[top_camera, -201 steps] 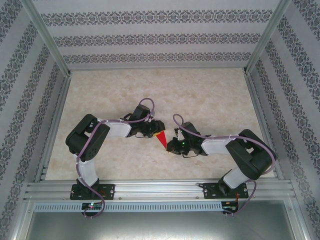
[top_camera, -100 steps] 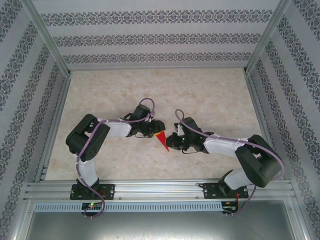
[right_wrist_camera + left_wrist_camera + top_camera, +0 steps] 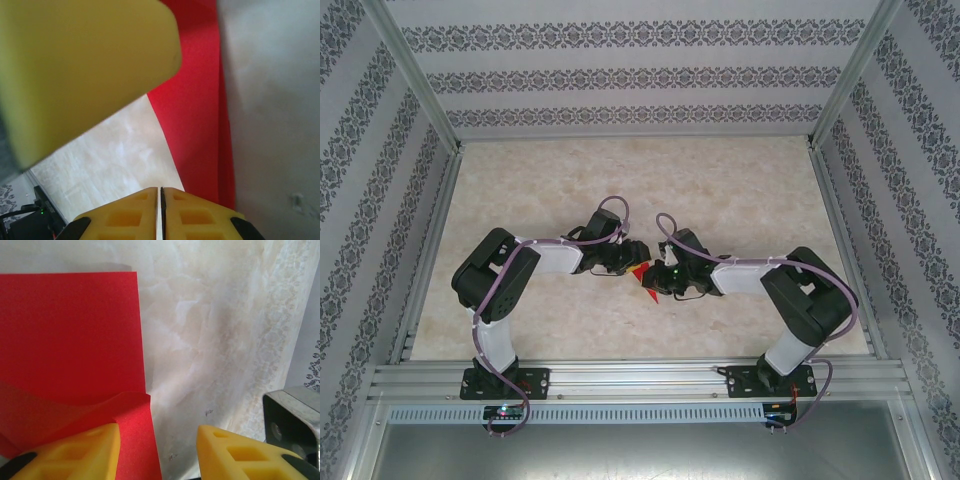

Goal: Fold a paper plane with a square sheet of paper (pick it up from the middle)

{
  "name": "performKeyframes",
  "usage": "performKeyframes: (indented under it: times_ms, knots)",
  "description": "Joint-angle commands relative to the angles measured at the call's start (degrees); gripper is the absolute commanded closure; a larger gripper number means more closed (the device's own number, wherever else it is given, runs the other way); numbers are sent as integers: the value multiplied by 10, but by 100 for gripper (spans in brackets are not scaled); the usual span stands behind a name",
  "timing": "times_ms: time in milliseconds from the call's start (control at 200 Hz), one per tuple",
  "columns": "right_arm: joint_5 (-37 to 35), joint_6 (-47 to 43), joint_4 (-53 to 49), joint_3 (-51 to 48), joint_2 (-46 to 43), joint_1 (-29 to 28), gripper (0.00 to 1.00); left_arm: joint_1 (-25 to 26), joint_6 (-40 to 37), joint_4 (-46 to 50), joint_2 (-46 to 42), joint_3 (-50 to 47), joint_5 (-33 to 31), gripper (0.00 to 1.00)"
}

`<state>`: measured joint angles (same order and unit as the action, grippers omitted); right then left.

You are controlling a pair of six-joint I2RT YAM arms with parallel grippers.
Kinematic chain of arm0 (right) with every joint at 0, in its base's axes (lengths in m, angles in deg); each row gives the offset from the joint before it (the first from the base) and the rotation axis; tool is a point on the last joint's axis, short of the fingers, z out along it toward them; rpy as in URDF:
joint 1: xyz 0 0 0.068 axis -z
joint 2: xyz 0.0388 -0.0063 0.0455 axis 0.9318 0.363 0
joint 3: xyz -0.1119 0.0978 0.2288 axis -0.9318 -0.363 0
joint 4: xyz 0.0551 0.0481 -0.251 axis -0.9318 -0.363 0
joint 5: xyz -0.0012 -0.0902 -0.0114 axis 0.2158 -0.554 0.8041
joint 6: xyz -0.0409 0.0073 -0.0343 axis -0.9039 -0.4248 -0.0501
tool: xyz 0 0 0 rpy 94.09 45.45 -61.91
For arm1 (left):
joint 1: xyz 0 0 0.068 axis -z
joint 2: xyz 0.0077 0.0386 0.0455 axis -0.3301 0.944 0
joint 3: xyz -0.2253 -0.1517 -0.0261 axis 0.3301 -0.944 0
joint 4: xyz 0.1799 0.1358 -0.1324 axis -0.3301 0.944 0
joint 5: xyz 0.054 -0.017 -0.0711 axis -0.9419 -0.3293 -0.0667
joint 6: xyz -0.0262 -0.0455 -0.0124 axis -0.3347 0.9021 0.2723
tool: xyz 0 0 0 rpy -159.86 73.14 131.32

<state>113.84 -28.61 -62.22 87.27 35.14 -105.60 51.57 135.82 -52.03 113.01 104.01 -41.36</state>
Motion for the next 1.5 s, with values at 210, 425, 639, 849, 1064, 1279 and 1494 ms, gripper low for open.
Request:
performKeyframes:
  times_ms: [210, 425, 639, 849, 1064, 1279, 1494]
  knots:
    - [-22, 4, 16, -44, 41, 1, 88, 4, -13, 38, 21, -3, -14, 54]
    - [2, 5, 24, -37, -24, -1, 88, 5, -13, 40, 22, -2, -15, 54]
    - [-15, -5, 8, -60, -61, 4, 88, 4, -12, 38, 23, -1, -14, 54]
    - [-19, 12, 27, -99, -18, 5, 89, 4, -12, 39, 23, -3, -14, 54]
    - [-11, 3, 1, -93, -78, 3, 88, 4, -12, 41, 22, -2, -16, 54]
    - [-3, -9, -22, -102, -120, -1, 88, 4, -11, 41, 24, -1, -15, 54]
    - [-25, -8, -38, -114, -94, -1, 88, 5, -13, 41, 24, -1, -13, 54]
